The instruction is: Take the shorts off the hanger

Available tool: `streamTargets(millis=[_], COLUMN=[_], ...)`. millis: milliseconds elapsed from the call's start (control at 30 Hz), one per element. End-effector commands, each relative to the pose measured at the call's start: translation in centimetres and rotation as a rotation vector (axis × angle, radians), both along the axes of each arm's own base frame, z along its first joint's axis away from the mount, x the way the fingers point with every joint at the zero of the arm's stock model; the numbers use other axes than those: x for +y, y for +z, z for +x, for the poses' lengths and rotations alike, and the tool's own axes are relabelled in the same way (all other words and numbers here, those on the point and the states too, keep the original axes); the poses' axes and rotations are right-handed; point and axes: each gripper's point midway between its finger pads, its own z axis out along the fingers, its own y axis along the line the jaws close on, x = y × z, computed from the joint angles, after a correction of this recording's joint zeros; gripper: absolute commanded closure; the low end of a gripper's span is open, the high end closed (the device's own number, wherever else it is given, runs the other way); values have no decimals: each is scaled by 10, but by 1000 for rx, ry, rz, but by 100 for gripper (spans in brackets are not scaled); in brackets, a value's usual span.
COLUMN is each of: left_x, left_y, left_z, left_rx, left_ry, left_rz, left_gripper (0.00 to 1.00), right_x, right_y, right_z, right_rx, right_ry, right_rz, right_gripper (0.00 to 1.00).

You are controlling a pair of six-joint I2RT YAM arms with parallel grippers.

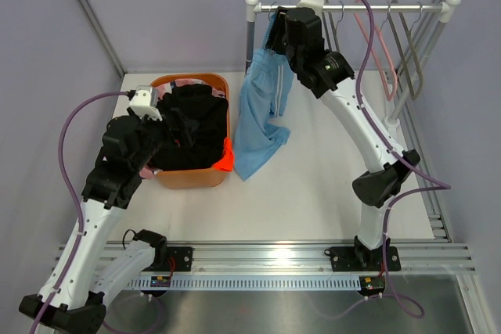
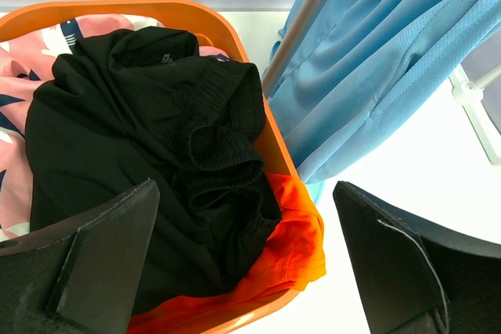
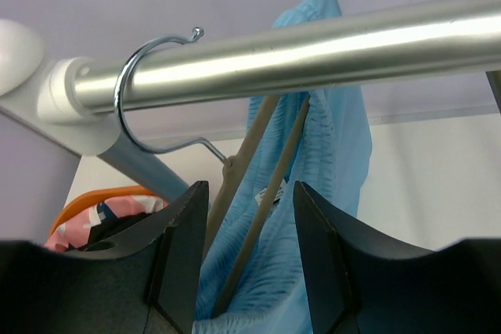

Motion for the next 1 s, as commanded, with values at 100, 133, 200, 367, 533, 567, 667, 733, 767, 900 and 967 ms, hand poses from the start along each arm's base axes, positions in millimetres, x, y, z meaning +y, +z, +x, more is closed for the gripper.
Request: streamTargets(millis=[100,133,200,367,533,567,667,733,767,900,967], left_x=[-7,-7,-7,-7,-7,-7,-7,-7,-7,-7,-7], left_y=[7,6,6,5,4,4,4,3,2,2,2], left_z=[5,5,5,6,7,7,7,7,7,8,8], left_rx=[-40,-38,-39,-33,-30,-29,-30,-28,-25,-24,-24], left_ry=[-34,-34,-33,-33,-35,-33,-33,-32,-32,-30,-32], left_rz=[-4,-2,-2,0,2,1,3,3,4,5,6], left_gripper=[1,1,1,1,1,1,1,1,1,1,1], right_x=[6,7,6,2,-3,-2,-8,-12,-14,-28,-34], right_y=[11,11,12,12,15,15,17,22,23,44,47], right_z=[23,26,29,31,27,26,23,17,15,-4,-13], right_rx=[-77,-80,-86,-90,-97,-99,-93,-94,-95,-109,-97], right_ry=[-80,-83,-97,-125,-133,-128,-136,-135,-135,-128,-119], right_rz=[50,52,55,49,40,34,10,0,-10,-23,-46], right_gripper=[44,44,44,49,75,80,100,100,100,100,100])
